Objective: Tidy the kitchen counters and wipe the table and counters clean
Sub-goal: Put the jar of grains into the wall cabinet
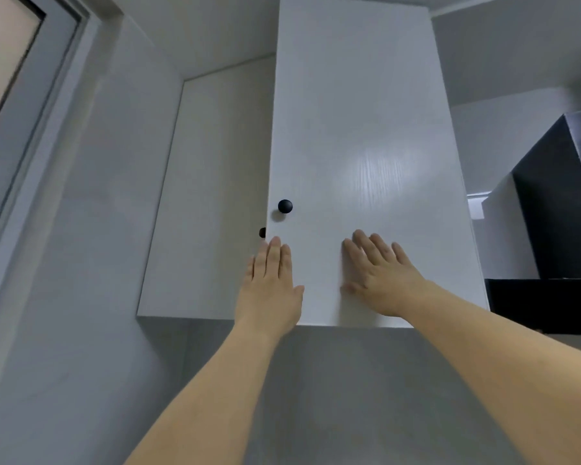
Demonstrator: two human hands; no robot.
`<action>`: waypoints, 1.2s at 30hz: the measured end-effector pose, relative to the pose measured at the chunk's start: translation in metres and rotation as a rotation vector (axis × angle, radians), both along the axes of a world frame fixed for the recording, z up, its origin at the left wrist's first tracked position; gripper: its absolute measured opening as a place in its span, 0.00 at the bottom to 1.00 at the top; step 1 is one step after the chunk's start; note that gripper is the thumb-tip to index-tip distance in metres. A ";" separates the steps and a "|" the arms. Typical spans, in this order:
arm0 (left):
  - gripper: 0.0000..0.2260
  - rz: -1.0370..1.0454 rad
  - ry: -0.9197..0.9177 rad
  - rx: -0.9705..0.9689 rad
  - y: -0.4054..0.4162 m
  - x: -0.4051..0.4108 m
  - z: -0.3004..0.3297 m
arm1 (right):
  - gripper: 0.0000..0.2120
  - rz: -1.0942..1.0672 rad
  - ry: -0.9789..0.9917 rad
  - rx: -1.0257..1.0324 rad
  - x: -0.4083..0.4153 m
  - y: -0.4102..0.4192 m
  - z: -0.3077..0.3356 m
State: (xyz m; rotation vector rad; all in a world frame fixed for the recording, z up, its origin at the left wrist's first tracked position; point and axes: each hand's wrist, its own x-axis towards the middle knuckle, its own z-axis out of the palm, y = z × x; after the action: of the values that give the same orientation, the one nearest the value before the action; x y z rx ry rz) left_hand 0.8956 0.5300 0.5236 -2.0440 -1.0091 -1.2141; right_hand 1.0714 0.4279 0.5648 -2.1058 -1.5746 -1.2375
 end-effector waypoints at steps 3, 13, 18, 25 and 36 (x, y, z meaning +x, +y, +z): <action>0.30 -0.029 -0.013 -0.042 0.018 0.016 0.000 | 0.34 -0.002 -0.043 0.013 0.013 0.016 -0.002; 0.29 -0.103 -0.021 -0.095 0.069 0.053 -0.011 | 0.37 0.038 -0.127 0.136 0.052 0.065 -0.014; 0.29 -0.138 -0.064 -0.081 0.090 0.071 -0.017 | 0.35 0.061 -0.186 0.227 0.071 0.085 -0.020; 0.28 -0.161 -0.084 -0.065 0.119 0.092 -0.024 | 0.31 0.052 -0.281 0.351 0.086 0.107 -0.026; 0.27 -0.238 -0.133 -0.069 0.140 0.106 -0.033 | 0.30 0.015 -0.318 0.387 0.093 0.116 -0.029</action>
State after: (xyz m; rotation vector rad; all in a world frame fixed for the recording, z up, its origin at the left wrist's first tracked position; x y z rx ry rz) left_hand 1.0016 0.6701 0.4906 -2.2108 -0.8969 -1.4724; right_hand 1.1649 0.5442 0.5358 -1.7162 -1.3184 -1.7757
